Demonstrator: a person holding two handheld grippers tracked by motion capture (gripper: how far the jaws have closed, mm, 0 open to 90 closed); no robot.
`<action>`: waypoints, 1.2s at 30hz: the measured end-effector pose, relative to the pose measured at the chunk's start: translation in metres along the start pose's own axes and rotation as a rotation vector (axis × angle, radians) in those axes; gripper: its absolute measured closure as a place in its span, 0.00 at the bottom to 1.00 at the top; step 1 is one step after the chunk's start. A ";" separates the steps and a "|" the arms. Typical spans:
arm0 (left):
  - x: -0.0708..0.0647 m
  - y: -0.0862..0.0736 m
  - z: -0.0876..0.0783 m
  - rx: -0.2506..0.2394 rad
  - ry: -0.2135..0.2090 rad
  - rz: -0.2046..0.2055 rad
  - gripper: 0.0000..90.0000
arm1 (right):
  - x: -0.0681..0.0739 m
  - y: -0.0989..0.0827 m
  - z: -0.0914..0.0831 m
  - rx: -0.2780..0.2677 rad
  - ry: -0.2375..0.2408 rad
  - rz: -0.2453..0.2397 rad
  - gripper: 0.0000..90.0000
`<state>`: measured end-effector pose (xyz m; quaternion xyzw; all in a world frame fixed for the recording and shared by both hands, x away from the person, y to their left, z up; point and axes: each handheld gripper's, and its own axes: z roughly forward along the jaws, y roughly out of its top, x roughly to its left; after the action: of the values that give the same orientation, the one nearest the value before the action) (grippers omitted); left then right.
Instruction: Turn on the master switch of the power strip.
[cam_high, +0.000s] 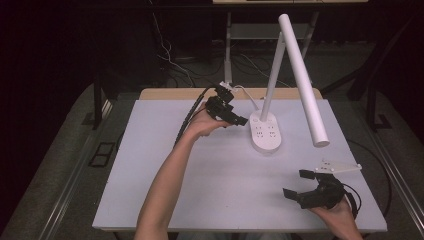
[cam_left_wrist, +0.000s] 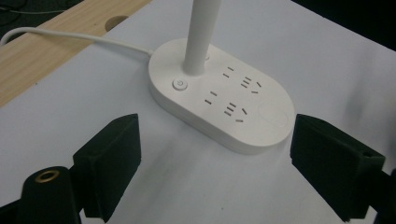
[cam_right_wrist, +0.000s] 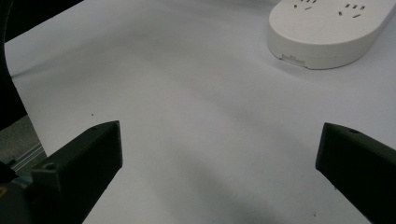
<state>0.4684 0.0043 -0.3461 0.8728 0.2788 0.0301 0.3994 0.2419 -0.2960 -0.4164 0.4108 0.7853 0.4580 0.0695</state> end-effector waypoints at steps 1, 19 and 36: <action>0.002 0.002 0.001 0.008 0.004 0.023 0.18 | 0.000 0.000 0.000 0.000 0.000 0.000 0.00; 0.005 0.013 0.034 -0.018 -0.023 0.003 0.50 | 0.000 0.000 0.002 0.007 -0.001 -0.002 0.00; 0.024 0.005 0.060 -0.079 -0.016 -0.133 1.00 | 0.001 0.000 0.002 0.009 0.002 -0.007 0.00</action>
<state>0.5076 -0.0269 -0.3873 0.8361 0.3317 0.0074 0.4369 0.2426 -0.2941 -0.4173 0.4080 0.7889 0.4544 0.0685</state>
